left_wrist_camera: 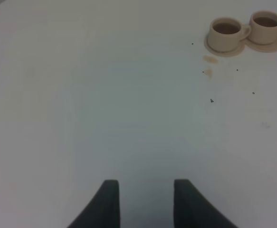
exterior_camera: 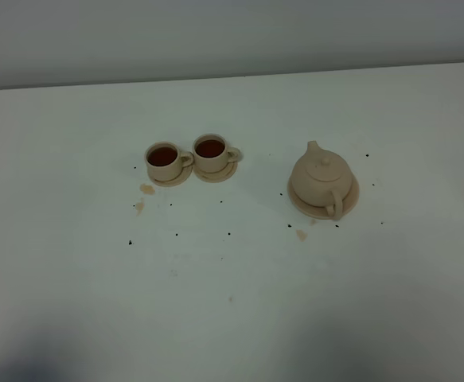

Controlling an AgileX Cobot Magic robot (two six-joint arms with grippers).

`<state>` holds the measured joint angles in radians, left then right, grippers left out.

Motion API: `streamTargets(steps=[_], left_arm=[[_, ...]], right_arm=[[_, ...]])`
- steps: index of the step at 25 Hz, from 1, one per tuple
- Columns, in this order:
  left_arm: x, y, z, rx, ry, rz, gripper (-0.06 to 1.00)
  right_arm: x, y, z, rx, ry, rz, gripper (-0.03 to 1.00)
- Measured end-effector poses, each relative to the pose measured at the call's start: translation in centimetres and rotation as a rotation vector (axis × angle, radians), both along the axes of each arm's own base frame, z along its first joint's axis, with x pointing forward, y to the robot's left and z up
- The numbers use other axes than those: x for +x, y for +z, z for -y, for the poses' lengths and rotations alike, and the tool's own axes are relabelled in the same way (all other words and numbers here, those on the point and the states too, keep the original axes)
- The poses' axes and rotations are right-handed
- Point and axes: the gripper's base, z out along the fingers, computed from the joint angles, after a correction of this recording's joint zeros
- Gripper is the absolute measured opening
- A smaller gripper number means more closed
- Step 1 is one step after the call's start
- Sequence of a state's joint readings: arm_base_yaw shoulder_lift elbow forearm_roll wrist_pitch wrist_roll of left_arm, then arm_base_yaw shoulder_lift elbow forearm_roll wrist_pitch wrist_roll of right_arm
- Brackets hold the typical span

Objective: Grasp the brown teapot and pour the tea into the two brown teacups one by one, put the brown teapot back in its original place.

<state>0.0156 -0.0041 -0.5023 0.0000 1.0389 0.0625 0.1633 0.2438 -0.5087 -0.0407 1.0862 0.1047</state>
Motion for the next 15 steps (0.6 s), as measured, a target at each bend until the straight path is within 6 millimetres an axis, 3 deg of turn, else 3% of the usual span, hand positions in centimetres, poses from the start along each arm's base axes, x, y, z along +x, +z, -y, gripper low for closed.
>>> streamTargets(steps=[9, 15], left_arm=[[0.0, 0.0, 0.0, 0.001, 0.0, 0.0, 0.33], [0.0, 0.0, 0.0, 0.001, 0.0, 0.0, 0.33]], right_arm=[[-3.7, 0.3, 0.5, 0.018, -0.168, 0.236, 0.49], [-3.9, 0.2, 0.5, 0.016, -0.184, 0.243, 0.49]])
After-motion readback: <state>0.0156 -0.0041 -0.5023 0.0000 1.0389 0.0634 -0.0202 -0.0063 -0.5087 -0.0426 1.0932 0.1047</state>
